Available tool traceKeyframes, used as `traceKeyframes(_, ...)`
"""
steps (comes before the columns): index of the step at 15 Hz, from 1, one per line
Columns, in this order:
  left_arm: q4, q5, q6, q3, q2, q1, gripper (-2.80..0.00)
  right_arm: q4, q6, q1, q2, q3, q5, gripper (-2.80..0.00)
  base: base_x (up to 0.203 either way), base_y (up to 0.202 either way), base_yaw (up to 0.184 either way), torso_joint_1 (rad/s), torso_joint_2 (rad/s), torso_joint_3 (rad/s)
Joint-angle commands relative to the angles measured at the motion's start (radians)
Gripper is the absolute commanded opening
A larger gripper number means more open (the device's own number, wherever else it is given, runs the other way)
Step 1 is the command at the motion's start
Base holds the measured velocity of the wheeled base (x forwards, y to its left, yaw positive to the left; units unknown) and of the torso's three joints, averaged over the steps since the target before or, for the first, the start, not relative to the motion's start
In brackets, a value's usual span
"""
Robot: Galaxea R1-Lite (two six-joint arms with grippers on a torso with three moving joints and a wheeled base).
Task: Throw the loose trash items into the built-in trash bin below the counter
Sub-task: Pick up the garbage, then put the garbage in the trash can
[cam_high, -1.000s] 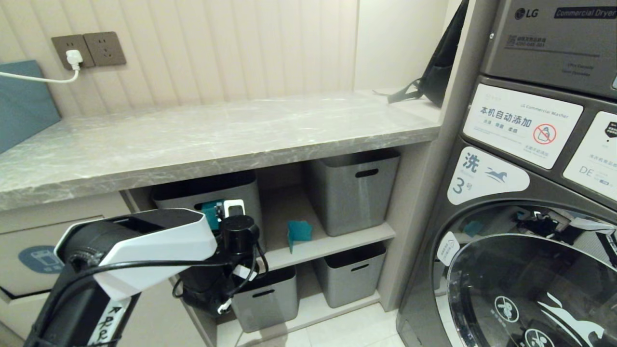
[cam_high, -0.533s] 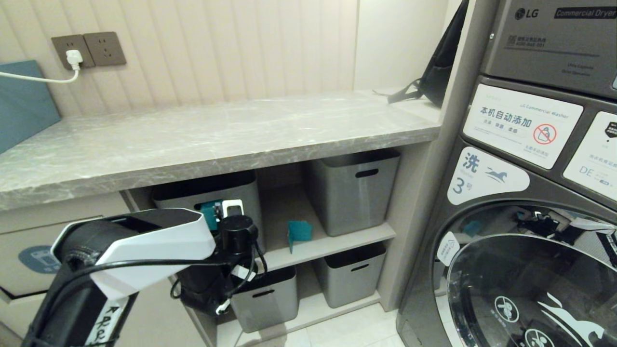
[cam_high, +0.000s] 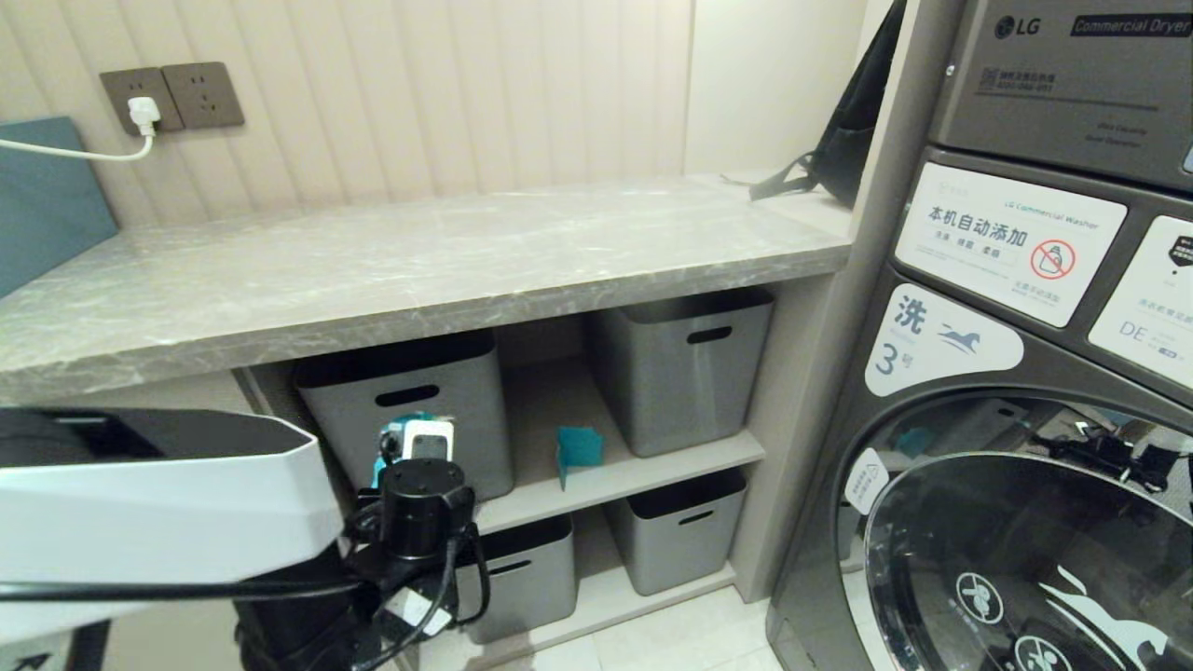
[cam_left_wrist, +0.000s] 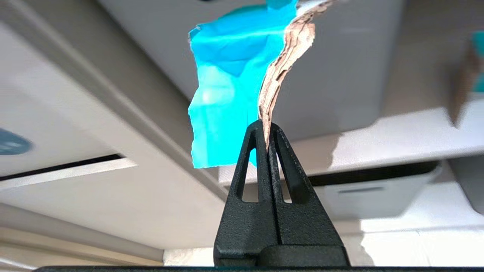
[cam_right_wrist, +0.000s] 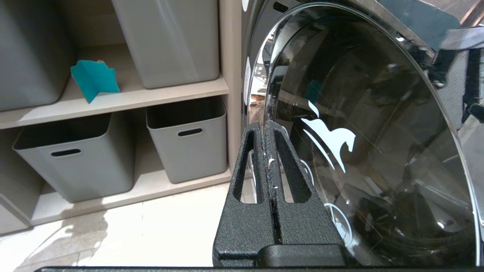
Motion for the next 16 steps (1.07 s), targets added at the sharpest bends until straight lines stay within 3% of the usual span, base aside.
traceKeyframes(1,-0.007,0.005,0.002,0.084,-0.146,-0.046,-2.80,0.000,-0.001,0.000,-0.002,0.000,0.001,-2.80,0.000,0.000,0.000,0.000,0.00,0.000)
traceKeyframes(5,0.053,0.005,0.005,0.223,-0.390,-0.103,-2.80,0.000,-0.001,0.000,-0.002,0.000,0.000,-2.80,0.000,0.000,0.000,0.000,0.00,0.000)
traceKeyframes(7,0.140,-0.001,0.000,0.333,-0.551,-0.100,-2.80,0.000,0.000,0.000,0.000,0.000,0.001,-2.80,0.000,0.000,0.000,0.000,0.00,0.000)
traceKeyframes(9,0.225,-0.046,0.001,0.416,-0.725,-0.063,-2.80,0.000,-0.001,0.000,-0.002,0.000,0.000,-2.80,0.000,0.000,0.000,0.000,0.00,0.000)
traceKeyframes(10,0.267,-0.098,0.011,0.448,-0.814,-0.022,-2.80,0.000,0.000,0.000,0.000,0.000,0.001,-2.80,0.000,0.000,0.000,0.000,0.00,0.000)
traceKeyframes(12,0.353,-0.253,0.045,0.482,-0.945,0.135,-2.80,0.000,0.001,0.000,-0.002,0.000,0.000,-2.80,0.000,0.000,0.000,0.000,0.00,0.000)
traceKeyframes(16,0.551,-0.719,0.105,0.495,-1.197,0.467,-2.80,0.000,0.000,0.000,-0.002,0.000,0.000,-2.80,0.000,0.000,0.000,0.000,0.00,0.000)
